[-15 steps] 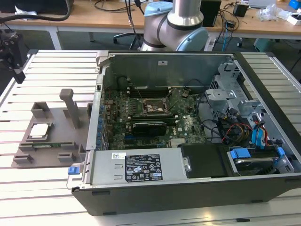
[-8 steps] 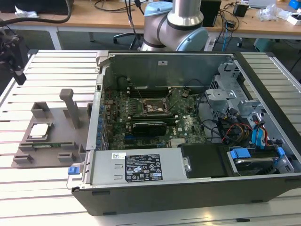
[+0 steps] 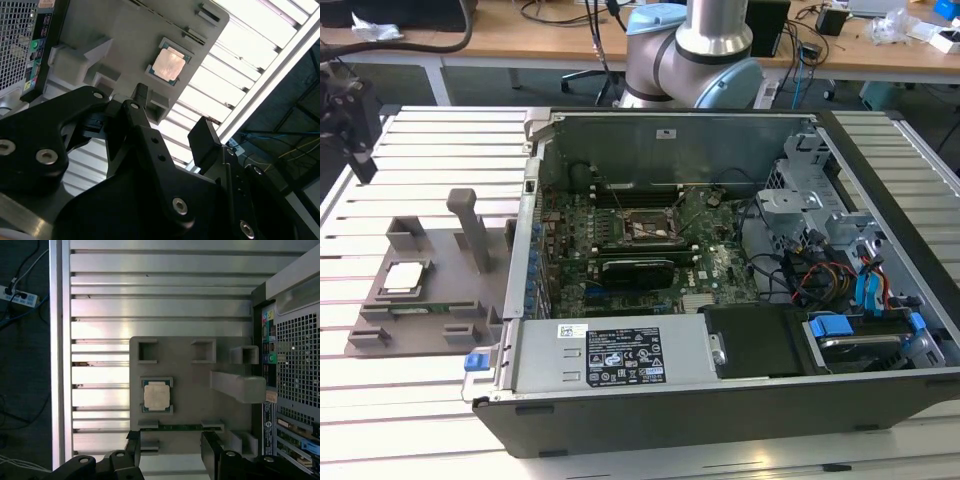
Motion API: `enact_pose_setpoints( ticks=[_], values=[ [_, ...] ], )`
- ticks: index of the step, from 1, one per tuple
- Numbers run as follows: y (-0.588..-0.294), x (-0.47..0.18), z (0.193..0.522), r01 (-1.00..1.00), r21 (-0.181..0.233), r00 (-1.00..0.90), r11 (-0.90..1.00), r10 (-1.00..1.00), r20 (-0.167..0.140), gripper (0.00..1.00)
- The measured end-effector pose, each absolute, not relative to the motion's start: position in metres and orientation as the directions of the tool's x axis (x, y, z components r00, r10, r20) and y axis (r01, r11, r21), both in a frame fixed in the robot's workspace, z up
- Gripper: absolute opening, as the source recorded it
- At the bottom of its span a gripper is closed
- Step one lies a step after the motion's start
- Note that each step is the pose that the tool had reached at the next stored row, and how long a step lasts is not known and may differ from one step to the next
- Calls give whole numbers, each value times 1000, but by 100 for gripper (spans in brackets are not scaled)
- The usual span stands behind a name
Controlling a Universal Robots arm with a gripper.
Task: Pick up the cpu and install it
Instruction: 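Pick up the cpu and move it towards the insertion slot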
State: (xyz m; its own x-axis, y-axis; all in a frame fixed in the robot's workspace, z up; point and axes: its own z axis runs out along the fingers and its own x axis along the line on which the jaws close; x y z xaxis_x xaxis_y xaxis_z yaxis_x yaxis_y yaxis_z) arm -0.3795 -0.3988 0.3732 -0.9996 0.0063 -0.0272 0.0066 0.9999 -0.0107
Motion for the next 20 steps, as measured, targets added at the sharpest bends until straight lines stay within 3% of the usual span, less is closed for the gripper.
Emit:
enact_pose_setpoints(
  ticks=[20],
  values=[
    [-399, -379, 359, 7, -11, -1000, 1000, 6, -27, 60]
  ],
)
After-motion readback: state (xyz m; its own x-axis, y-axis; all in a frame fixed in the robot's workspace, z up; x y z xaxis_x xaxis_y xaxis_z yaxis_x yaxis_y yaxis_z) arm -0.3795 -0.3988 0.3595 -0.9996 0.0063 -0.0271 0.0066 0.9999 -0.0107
